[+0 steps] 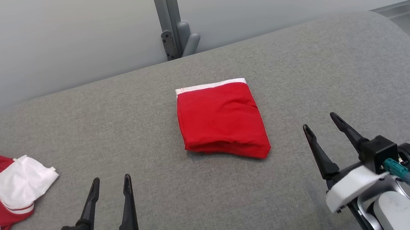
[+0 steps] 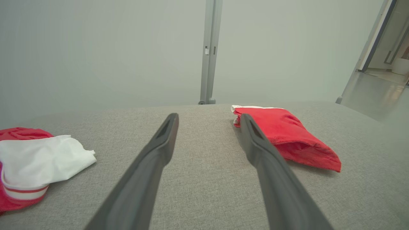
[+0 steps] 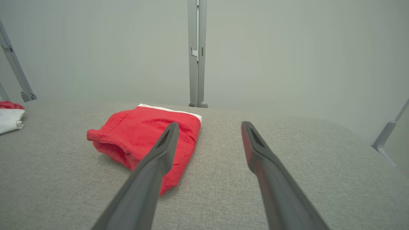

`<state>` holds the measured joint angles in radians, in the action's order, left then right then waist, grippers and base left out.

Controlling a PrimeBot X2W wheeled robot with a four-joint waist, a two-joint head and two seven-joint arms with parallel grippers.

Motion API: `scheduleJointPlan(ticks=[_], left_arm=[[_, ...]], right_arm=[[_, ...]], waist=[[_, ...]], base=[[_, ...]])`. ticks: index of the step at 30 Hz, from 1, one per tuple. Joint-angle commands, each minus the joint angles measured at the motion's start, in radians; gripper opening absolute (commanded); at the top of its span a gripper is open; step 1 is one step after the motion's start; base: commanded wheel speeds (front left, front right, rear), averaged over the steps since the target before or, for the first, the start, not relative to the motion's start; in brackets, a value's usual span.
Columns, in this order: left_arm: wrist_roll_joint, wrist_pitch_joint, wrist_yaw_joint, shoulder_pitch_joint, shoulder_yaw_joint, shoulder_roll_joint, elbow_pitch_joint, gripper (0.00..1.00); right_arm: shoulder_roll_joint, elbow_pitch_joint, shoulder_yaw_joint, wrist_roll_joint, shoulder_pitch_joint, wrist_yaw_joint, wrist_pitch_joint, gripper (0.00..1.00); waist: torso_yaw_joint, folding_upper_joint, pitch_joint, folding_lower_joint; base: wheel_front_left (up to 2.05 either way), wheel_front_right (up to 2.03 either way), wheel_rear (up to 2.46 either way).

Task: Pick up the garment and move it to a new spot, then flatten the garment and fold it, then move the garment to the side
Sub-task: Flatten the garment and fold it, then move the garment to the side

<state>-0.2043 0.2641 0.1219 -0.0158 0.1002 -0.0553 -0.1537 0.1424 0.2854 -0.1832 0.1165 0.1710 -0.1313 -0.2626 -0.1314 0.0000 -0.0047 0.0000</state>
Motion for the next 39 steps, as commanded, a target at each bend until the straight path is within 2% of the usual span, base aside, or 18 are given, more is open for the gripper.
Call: scheduleJointPlan(ticks=[1, 7, 13, 20, 39], left_arm=[[0.002, 0.000, -0.006, -0.020, -0.009, -0.001, 0.006, 1.00], [0.026, 0.000, -0.009, -0.064, -0.039, 0.003, 0.036, 1.00], [0.051, 0.000, -0.027, -0.100, -0.046, 0.005, 0.054, 1.00], [0.074, 0.000, -0.049, -0.111, -0.033, 0.005, 0.063, 1.00], [0.070, 0.000, -0.053, -0.105, -0.025, 0.005, 0.061, 1.00]], right_arm=[[-0.003, -0.020, 0.011, -0.008, -0.024, 0.001, -0.003, 1.00], [-0.046, -0.133, 0.084, -0.044, -0.136, 0.001, -0.003, 1.00], [-0.075, -0.178, 0.121, -0.049, -0.202, 0.001, -0.003, 1.00], [-0.084, -0.173, 0.111, -0.062, -0.204, 0.001, -0.003, 1.00], [-0.091, -0.162, 0.101, -0.043, -0.204, 0.001, -0.003, 1.00]], waist=[[0.003, 0.0000, -0.006, 0.0000], [0.014, 0.0000, -0.016, 0.0000], [0.025, 0.0000, -0.028, 0.0000], [0.026, 0.0000, -0.032, 0.0000], [0.038, 0.0000, -0.035, 0.0000]], base=[[0.00, 0.00, 0.00], [0.00, 0.00, 0.00], [0.00, 0.00, 0.00], [0.00, 0.00, 0.00], [0.00, 0.00, 0.00]])
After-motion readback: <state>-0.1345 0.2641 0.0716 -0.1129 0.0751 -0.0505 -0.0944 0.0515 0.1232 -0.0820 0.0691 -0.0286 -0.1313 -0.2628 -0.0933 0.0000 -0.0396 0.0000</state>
